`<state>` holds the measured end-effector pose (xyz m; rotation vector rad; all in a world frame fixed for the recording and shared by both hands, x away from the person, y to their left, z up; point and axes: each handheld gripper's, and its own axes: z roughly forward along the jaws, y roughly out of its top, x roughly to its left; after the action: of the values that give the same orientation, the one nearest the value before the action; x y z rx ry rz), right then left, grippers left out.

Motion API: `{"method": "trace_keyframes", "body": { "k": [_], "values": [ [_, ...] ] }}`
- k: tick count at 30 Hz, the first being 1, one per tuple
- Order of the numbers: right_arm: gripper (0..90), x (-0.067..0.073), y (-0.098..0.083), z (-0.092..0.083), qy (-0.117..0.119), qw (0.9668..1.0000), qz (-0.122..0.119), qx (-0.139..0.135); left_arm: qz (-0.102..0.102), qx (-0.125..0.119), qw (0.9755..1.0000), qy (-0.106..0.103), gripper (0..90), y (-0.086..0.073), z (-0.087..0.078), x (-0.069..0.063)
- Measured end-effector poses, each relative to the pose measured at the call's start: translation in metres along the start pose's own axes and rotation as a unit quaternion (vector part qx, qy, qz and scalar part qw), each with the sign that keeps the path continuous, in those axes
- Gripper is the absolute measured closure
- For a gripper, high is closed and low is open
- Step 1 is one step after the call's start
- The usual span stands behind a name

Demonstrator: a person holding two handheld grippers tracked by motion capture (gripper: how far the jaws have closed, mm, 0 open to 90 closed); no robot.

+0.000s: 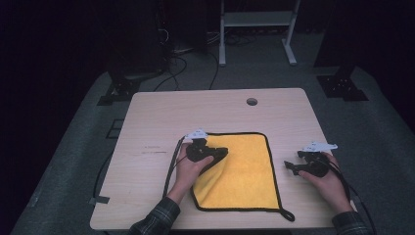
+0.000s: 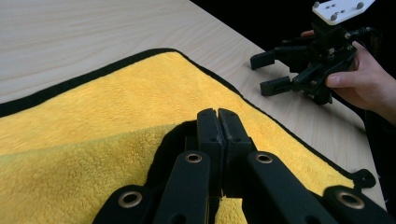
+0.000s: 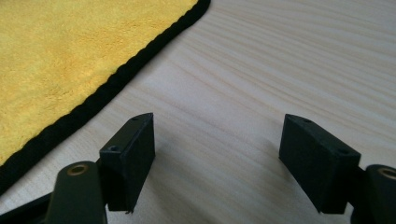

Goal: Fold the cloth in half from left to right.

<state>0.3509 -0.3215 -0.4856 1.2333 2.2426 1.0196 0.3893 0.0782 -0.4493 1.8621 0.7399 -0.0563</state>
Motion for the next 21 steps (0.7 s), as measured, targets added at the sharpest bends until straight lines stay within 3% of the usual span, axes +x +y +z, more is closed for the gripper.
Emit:
{"method": "trace_keyframes", "body": {
  "k": [21],
  "values": [
    [25.6,0.0,0.0,0.0,0.001,1.0,0.002,0.0,-0.012,0.014,0.9982,-0.057,89.0,0.013,0.063,-0.016]
  ]
}}
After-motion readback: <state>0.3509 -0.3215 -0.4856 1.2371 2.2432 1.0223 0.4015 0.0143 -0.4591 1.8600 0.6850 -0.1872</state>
